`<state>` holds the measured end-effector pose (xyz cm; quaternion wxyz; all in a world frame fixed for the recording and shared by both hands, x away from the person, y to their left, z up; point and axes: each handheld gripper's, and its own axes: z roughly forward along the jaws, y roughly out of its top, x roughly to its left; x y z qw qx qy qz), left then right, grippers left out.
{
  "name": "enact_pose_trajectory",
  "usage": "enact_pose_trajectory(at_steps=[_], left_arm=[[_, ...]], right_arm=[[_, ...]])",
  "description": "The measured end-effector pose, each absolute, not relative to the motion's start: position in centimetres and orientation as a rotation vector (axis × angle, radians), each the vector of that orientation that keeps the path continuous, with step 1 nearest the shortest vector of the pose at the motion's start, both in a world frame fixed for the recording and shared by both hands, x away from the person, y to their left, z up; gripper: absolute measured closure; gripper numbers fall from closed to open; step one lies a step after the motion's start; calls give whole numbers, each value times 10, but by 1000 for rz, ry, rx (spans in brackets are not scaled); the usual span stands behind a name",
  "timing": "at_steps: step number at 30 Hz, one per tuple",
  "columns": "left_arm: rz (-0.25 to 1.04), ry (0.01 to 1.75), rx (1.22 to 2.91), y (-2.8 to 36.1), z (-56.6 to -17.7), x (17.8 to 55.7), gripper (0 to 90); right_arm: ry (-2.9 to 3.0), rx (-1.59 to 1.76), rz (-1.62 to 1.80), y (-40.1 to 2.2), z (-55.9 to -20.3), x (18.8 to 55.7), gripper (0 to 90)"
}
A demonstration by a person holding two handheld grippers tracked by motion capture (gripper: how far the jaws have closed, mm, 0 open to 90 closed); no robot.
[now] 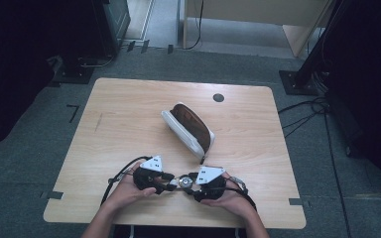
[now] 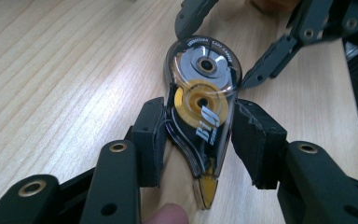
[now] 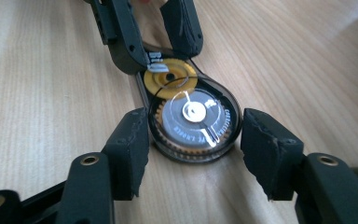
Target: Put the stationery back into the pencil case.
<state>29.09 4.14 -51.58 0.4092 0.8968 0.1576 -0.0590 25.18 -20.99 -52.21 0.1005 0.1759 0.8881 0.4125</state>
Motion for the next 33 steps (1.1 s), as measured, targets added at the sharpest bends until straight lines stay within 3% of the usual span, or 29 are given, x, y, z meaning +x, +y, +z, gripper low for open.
enact_pose_trajectory(at_steps=[4, 15, 27, 30, 33], left_arm=[[-137, 374, 2276, 51, -515, 288, 552], [-6, 311, 2323, 64, -513, 269, 503], [82, 336, 2327, 72, -513, 264, 748], [98, 346, 2321, 72, -513, 265, 812], [92, 342, 2315, 73, -514, 266, 819]], right_arm=[[2629, 534, 1227, -212, -522, 250, 479], [2617, 540, 1207, -210, -522, 251, 336], [2654, 555, 1212, -200, -523, 255, 273], [2658, 560, 1217, -198, -523, 256, 281], [2667, 569, 1223, -198, -523, 257, 311]])
